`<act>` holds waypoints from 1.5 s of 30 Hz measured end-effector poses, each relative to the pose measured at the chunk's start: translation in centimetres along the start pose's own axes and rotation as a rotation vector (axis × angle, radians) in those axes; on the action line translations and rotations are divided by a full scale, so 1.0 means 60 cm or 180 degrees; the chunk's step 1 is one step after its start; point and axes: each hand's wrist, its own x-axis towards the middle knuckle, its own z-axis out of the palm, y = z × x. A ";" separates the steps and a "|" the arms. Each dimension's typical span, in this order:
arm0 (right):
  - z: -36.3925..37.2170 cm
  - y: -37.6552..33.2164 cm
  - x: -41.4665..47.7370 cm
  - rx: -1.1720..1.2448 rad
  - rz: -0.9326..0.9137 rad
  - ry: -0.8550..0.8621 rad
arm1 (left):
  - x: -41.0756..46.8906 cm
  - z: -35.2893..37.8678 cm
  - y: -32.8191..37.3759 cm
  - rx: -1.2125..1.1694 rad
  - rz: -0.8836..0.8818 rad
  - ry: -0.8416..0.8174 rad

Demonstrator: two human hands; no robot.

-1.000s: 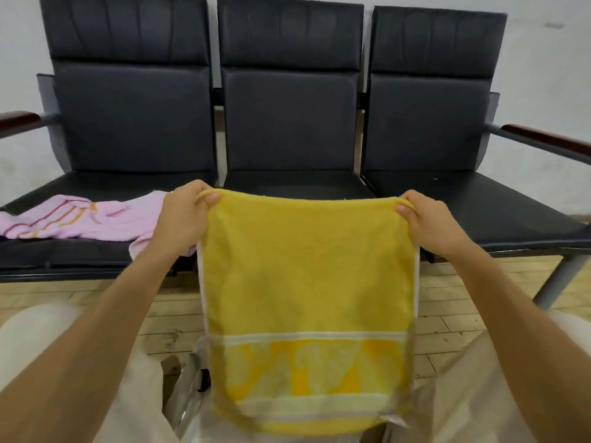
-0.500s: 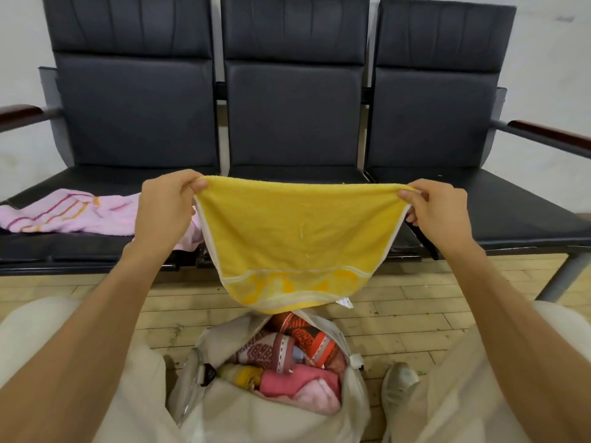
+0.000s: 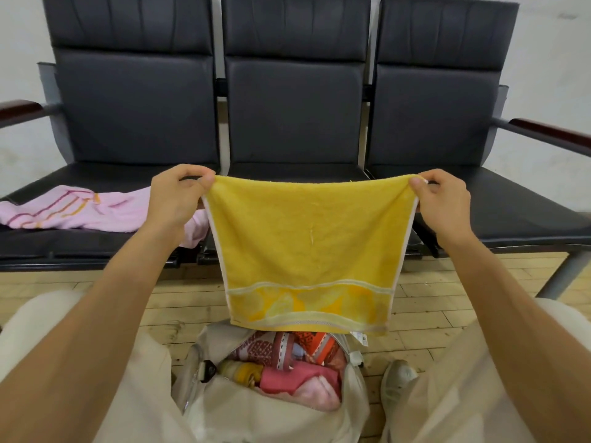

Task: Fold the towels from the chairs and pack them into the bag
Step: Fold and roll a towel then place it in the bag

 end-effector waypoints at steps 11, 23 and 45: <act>-0.001 -0.004 -0.004 0.0073 0.0095 -0.0016 | 0.006 -0.013 -0.004 0.0576 0.0560 -0.0003; -0.004 -0.029 0.012 -0.0078 -0.0280 0.0196 | 0.008 0.006 0.024 0.1113 0.1119 0.0714; 0.167 0.049 0.137 -0.1045 -0.0277 -0.1632 | 0.135 0.130 -0.110 0.1146 -0.0210 -0.1564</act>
